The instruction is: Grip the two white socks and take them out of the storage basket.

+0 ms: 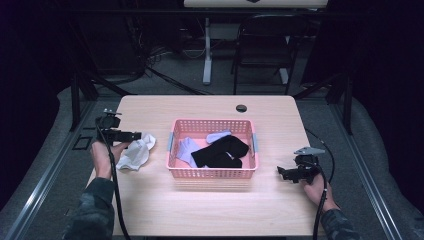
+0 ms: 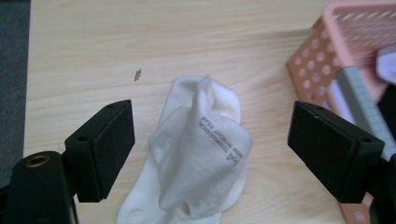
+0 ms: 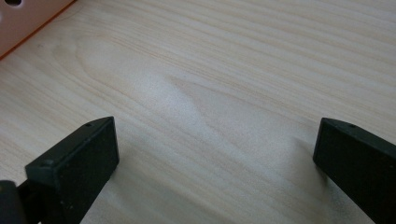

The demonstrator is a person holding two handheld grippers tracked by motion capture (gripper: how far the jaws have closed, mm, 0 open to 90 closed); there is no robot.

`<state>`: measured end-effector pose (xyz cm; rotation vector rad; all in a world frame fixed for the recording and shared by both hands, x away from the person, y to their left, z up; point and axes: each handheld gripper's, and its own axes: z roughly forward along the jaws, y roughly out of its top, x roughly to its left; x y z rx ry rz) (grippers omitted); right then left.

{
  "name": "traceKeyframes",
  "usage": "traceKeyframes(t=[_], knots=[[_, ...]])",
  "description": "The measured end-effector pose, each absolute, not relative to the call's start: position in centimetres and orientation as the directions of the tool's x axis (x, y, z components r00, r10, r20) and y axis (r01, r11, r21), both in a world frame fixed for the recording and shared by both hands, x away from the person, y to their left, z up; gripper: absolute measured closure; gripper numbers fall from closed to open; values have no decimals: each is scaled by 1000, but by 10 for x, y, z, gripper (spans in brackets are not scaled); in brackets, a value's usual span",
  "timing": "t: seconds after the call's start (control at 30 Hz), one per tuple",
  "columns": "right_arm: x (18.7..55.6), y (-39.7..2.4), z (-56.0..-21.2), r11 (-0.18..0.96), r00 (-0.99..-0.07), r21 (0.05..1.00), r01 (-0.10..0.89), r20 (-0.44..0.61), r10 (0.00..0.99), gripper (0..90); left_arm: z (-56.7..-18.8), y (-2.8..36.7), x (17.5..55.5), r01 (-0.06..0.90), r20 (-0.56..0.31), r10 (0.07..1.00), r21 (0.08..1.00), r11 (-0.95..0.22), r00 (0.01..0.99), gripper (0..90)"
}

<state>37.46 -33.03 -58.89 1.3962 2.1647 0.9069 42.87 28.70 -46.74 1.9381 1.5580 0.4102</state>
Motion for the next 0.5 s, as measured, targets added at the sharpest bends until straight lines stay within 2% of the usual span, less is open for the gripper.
traceKeyframes(t=[0.23,0.5], knots=[[375,-330,-589,287,-415,709,644,9,910,0,-464,291,397,739,-93,961,659,-138,262,35],[375,-330,-589,287,-415,708,645,9,910,0,-467,298,367,724,-72,960,672,-154,270,4]])
